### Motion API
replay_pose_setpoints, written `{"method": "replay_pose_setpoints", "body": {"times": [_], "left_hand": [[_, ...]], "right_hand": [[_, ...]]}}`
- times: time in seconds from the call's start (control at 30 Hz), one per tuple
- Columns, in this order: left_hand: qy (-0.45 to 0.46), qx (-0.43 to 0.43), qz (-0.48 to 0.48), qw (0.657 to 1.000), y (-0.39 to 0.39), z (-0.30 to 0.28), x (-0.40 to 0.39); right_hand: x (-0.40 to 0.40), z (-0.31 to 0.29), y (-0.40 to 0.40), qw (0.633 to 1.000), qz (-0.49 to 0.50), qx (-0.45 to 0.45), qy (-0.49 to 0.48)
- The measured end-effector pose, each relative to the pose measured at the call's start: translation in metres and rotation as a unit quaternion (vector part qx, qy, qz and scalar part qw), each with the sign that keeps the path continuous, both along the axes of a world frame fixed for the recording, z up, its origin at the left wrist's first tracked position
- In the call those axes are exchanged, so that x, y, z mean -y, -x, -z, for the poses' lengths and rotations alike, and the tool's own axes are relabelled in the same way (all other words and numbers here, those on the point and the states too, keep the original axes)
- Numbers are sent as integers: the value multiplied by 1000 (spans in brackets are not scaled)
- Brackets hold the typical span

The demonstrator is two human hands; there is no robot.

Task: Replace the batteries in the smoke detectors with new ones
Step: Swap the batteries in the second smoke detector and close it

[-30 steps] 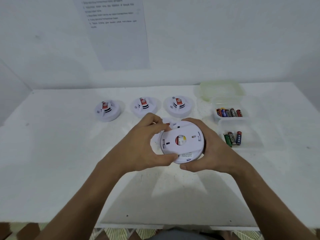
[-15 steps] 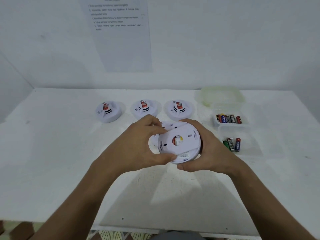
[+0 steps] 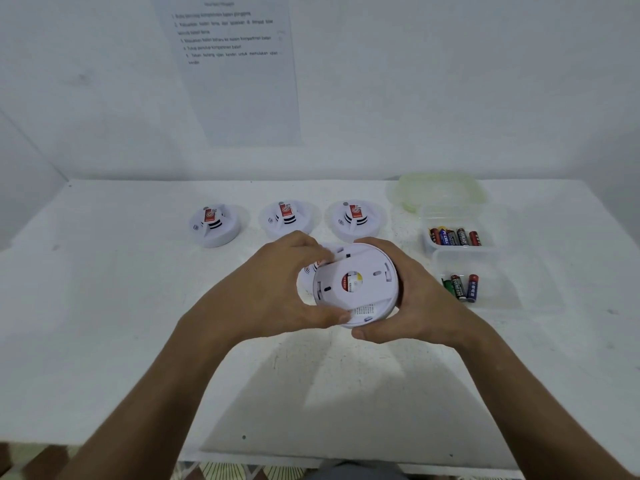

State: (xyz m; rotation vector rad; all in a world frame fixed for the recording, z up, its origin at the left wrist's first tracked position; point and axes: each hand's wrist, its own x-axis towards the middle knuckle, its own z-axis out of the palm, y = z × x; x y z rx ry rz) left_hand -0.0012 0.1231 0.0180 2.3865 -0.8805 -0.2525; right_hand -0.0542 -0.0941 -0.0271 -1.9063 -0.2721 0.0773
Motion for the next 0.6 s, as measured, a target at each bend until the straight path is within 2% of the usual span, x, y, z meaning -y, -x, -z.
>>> {"method": "replay_pose_setpoints", "body": {"times": [0.17,0.33,0.43,0.6], "left_hand": [[40,2,-6,999,4,5,1],[111,-58,-74,989,7,14,3],[149,-103,-84,980,10,18,5],[125,-123,-39,984,9,16,-4]], "right_hand": [[-4,-3,0,1000,3,9,-15],[-8,0,2,1000,5,13,-20],[-8,2,2,1000,11,21,-15],[-6,0,2,1000,-9,6,-7]]}}
